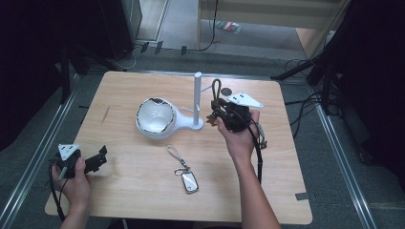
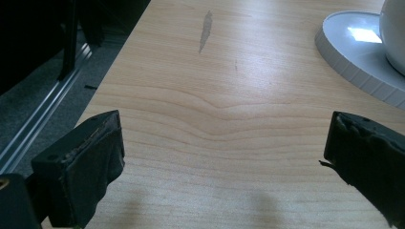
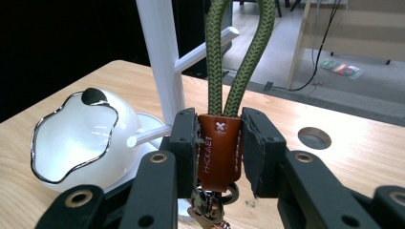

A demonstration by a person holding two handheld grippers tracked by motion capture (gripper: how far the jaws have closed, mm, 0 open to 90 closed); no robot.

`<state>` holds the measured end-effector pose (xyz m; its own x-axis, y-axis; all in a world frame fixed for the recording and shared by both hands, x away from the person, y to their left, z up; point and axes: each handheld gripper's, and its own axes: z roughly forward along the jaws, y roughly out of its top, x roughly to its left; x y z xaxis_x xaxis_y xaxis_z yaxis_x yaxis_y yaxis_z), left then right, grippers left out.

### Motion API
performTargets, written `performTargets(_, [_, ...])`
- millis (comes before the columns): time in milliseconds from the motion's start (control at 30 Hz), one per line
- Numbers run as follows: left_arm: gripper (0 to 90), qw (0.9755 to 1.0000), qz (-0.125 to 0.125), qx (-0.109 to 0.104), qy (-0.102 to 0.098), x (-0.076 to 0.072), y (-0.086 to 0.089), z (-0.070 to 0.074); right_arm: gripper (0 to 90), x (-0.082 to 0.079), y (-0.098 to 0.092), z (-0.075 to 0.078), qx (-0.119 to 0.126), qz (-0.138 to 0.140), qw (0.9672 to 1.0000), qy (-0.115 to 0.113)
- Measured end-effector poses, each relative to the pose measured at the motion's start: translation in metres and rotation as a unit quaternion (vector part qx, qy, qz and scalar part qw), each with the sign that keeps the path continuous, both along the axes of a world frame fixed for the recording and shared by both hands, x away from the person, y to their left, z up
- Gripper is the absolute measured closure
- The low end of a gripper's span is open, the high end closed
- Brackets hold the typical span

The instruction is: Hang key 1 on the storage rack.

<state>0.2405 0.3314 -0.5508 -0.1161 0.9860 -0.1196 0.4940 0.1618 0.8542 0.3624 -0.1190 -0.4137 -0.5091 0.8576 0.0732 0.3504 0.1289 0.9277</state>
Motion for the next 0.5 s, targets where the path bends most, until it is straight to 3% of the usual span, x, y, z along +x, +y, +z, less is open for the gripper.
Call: performTargets(500, [0.1, 1.0, 0.0, -0.001, 0.0, 0.0, 0.0, 0.0, 69.0, 0.013, 0.004, -0.004, 0.01, 0.016, 0.9995, 0.025])
